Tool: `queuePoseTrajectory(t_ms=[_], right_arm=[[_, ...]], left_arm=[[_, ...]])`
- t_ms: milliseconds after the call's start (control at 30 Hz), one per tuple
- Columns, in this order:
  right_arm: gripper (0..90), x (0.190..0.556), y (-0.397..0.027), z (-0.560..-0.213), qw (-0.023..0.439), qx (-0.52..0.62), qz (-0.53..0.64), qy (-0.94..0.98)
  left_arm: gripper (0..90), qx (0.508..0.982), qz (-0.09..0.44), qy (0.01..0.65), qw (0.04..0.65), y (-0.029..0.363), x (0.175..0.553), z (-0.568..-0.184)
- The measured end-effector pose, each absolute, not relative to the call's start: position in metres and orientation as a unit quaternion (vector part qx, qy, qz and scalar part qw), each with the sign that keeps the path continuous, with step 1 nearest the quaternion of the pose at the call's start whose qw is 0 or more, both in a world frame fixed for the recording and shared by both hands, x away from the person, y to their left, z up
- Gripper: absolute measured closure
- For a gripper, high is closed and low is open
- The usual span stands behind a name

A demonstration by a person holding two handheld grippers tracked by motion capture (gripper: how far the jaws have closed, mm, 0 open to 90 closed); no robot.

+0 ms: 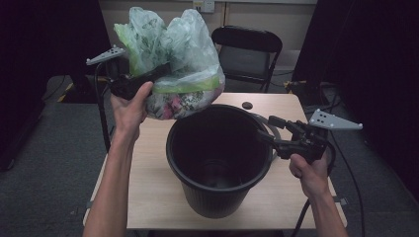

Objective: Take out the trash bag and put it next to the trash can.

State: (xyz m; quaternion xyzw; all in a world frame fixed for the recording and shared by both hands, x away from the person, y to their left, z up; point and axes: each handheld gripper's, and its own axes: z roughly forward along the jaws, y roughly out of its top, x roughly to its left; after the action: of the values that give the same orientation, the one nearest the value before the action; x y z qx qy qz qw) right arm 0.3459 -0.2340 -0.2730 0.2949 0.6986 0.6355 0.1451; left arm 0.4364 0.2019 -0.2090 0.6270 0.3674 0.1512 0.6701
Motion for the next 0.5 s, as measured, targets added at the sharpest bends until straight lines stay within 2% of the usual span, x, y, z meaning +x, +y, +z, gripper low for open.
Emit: queuePoseTrajectory(t_ms=[500], right_arm=[[31.9,0.349,-0.248,-0.283,0.149,0.317,0.628,0.695]], left_arm=[[87.4,0.625,0.166,0.395,0.652,0.211,0.451,-0.224]])
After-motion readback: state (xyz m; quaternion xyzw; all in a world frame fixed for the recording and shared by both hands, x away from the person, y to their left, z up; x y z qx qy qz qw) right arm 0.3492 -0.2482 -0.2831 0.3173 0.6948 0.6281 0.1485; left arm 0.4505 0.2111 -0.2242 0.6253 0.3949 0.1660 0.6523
